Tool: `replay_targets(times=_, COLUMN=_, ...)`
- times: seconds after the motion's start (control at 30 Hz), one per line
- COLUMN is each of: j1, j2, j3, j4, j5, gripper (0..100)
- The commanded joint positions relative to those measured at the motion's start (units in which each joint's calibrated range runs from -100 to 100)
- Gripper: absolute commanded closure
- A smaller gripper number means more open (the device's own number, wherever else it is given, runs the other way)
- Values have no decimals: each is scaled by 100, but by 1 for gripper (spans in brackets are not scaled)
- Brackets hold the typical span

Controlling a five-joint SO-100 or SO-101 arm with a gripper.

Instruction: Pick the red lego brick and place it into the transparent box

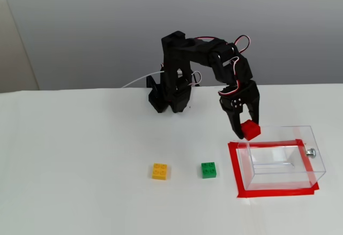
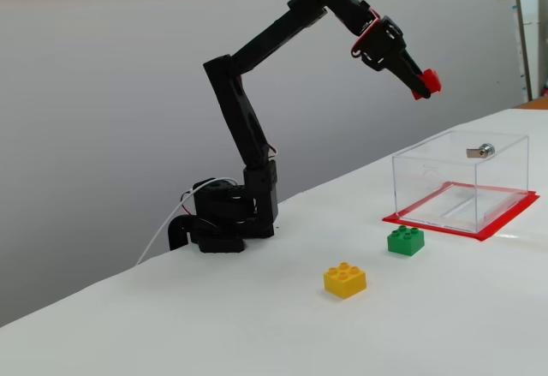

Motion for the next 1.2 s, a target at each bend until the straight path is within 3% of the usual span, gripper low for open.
replay_targets(times=0.0, j1=-401, j2=-141, j3=42, j4=-342, j5=29, gripper=87)
replay_targets(times=0.4, j1=-1392, j2=546, j3=268, j4=-786, j5=39, gripper=87)
replay_targets(times=1.17, j1=-1621, j2=1700, j3=259, j4=-2248, j5=39, gripper=86)
